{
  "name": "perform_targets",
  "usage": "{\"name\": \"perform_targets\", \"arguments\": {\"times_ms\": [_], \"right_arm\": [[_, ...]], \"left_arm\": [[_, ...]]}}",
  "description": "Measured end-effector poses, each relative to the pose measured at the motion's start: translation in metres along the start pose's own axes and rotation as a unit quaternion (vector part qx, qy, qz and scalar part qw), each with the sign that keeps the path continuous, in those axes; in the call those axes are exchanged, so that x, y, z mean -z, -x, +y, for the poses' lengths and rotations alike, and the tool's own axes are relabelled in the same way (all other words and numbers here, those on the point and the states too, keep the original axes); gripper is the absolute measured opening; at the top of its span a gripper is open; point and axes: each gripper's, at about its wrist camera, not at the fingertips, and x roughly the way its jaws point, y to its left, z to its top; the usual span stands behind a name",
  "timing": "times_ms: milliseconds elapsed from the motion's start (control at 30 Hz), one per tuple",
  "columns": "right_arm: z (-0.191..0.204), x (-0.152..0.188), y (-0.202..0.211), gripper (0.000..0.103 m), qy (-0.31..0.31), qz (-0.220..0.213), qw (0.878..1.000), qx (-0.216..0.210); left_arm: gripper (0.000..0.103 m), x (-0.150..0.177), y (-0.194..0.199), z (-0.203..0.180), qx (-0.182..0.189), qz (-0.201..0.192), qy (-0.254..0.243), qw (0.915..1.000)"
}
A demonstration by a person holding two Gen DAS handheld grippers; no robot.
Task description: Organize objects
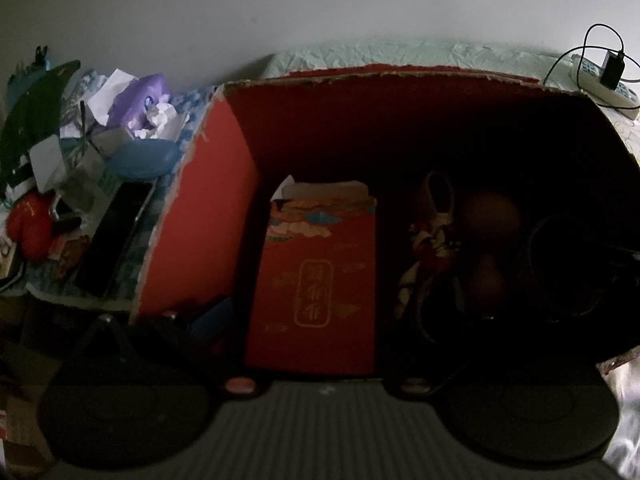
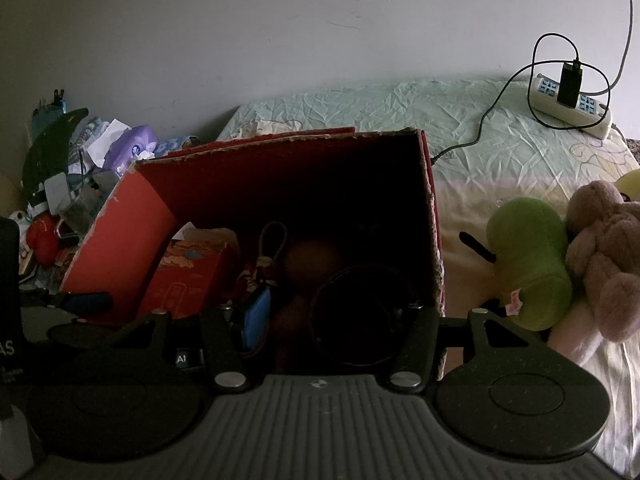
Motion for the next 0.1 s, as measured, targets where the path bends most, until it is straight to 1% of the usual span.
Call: {"name": "perform_targets", "arguments": {"times_ms": [100], "right_arm": [[0.0003, -0.0003, -0.0002, 0.057, 0.001, 0.000, 1.000, 0.000]], "left_arm": [[0.101, -0.0005, -0.0001, 0.0000, -0.001, 0.002, 0.001, 1.0000]]}}
